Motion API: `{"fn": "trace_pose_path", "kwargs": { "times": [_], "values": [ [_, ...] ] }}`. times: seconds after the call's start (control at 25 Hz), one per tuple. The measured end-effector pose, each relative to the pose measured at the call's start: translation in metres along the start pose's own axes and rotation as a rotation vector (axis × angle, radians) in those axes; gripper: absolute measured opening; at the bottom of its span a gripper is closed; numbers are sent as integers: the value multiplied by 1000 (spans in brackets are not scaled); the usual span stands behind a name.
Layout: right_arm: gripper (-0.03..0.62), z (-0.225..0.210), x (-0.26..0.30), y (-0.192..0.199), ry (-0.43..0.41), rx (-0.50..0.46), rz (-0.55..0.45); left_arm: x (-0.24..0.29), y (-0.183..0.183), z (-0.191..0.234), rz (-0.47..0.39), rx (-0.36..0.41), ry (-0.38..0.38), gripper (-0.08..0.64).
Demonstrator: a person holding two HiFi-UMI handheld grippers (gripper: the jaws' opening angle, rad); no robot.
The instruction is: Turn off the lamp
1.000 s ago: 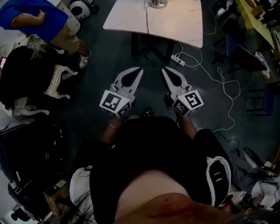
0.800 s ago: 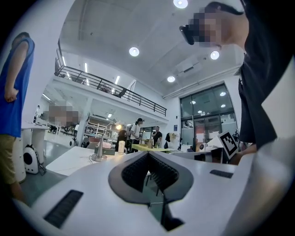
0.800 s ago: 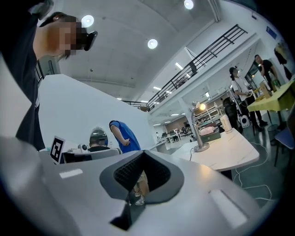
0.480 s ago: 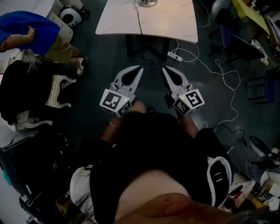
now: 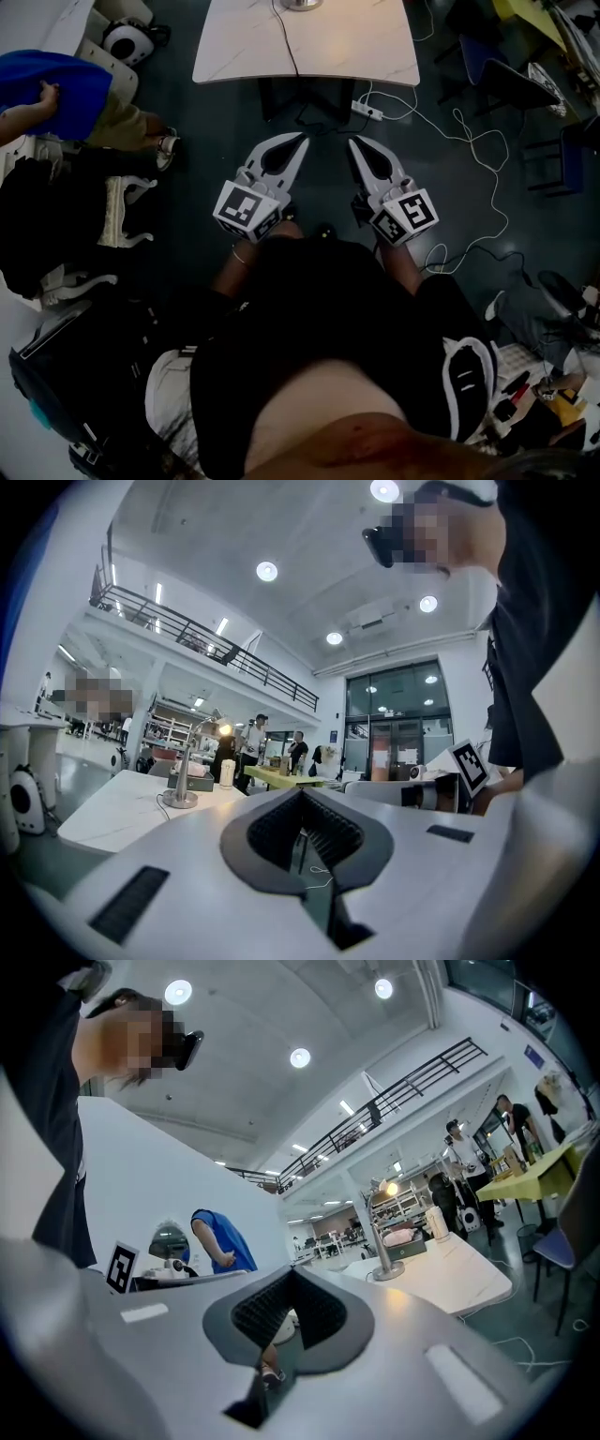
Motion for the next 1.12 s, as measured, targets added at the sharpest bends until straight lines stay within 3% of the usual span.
{"fn": "trace_pose_path", "kwargs": {
  "times": [0.16, 0.48, 0.84, 1.12],
  "values": [
    [-1, -2, 18, -4, 33, 16, -21, 4, -13, 19, -2, 13, 26, 8],
    [0, -2, 38, 4, 80, 18, -11, 9, -2, 43, 49, -3, 57, 8],
    [0, -4, 66, 8, 115, 2, 0, 16, -9, 73, 46, -49, 87, 8],
    [0, 2, 89, 8, 147, -16, -5, 16, -14, 99, 44, -43, 119, 8]
  ]
}}
Point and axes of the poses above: the fingertips, and each gripper's own axes: x forward along the fingers, z to its left, y out of its underside, the point moved 2 cm from there along -x, backward along the fingers, and after that the axes turned 1 degree about -y, right-handed, at the moved point
